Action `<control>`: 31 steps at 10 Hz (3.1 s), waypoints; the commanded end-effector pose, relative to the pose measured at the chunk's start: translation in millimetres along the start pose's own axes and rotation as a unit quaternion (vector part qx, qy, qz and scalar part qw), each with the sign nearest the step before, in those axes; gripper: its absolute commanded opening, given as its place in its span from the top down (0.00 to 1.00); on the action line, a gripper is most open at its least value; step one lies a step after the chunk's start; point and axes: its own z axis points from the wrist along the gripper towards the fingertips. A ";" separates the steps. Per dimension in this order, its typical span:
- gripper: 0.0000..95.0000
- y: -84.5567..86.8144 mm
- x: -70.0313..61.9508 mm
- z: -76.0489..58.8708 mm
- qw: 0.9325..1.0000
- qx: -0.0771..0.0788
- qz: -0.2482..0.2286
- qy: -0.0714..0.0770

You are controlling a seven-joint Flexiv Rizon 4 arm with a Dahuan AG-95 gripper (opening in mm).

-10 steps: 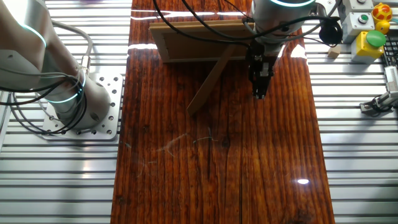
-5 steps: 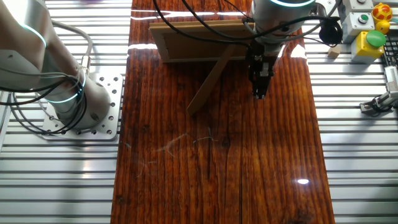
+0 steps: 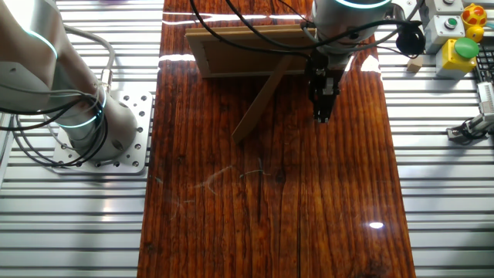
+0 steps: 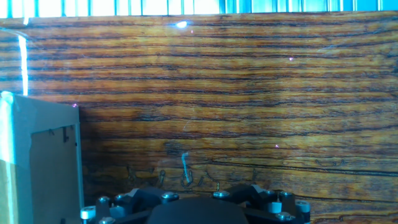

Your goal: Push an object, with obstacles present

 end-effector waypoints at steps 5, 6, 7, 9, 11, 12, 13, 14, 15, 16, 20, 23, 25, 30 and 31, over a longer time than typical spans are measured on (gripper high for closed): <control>1.00 0.5 0.4 -2.8 0.989 -0.037 -0.142 -0.015; 1.00 0.5 0.4 -2.9 0.989 -0.037 -0.142 -0.015; 1.00 0.5 0.4 -2.9 0.989 -0.037 -0.141 -0.015; 1.00 0.7 0.5 -4.0 0.989 -0.037 -0.142 -0.016; 1.00 1.1 0.7 -6.1 0.989 -0.036 -0.144 -0.016; 1.00 1.4 0.9 -7.5 0.989 -0.033 -0.145 -0.015; 1.00 1.6 1.1 -8.2 0.989 -0.031 -0.145 -0.015; 1.00 1.7 1.2 -8.2 0.989 -0.031 -0.147 -0.014; 1.00 1.7 1.6 -8.1 0.988 -0.031 -0.148 -0.015; 1.00 1.7 1.8 -8.1 0.988 -0.030 -0.151 -0.013; 1.00 14.2 4.6 -47.2 0.988 -0.031 -0.148 0.006; 1.00 29.0 -4.1 -81.2 0.990 -0.022 -0.134 0.033; 1.00 29.8 -5.7 -83.0 0.990 -0.022 -0.137 0.030; 1.00 29.8 -5.7 -83.0 0.984 -0.013 -0.174 0.030; 1.00 29.8 -5.7 -83.0 0.984 -0.020 -0.175 0.028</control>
